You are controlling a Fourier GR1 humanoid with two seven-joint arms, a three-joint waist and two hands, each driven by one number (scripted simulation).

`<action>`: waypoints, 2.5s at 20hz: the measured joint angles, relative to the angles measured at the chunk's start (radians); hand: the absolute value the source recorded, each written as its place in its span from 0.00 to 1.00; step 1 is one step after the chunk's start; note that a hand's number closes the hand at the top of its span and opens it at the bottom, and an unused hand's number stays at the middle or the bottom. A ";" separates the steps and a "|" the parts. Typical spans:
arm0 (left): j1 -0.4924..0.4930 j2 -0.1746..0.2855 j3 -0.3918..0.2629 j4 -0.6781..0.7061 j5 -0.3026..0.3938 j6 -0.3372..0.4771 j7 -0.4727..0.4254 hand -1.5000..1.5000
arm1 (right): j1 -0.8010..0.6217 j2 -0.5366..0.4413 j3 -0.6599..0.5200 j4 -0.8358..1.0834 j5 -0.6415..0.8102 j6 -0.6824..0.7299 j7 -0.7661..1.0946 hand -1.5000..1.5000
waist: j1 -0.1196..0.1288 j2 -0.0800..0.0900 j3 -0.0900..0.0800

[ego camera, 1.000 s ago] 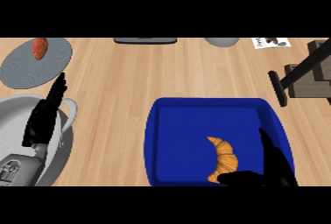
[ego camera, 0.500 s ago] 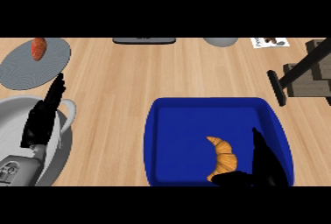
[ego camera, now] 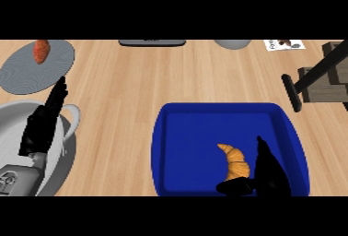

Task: Pick the croissant from the tray and place it in the tiered basket

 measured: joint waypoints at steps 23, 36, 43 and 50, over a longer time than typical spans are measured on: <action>0.021 -0.049 0.056 0.001 -0.053 -0.048 -0.013 0.50 | -0.062 0.005 -0.031 0.236 -0.139 -0.062 -0.068 1.00 | -0.002 -0.002 -0.004; 0.011 -0.083 0.070 -0.007 -0.098 -0.059 0.003 0.50 | -0.109 -0.003 -0.023 0.269 -0.138 -0.051 -0.125 1.00 | -0.004 -0.006 -0.007; 0.004 -0.088 0.075 -0.017 -0.100 -0.074 0.001 0.50 | -0.285 -0.025 -0.205 0.273 -0.074 -0.090 -0.080 1.00 | 0.017 0.010 -0.003; -0.014 -0.089 0.061 -0.025 -0.106 -0.083 -0.003 0.50 | -0.532 -0.187 -0.492 0.368 0.084 -0.137 -0.075 1.00 | 0.060 0.037 -0.011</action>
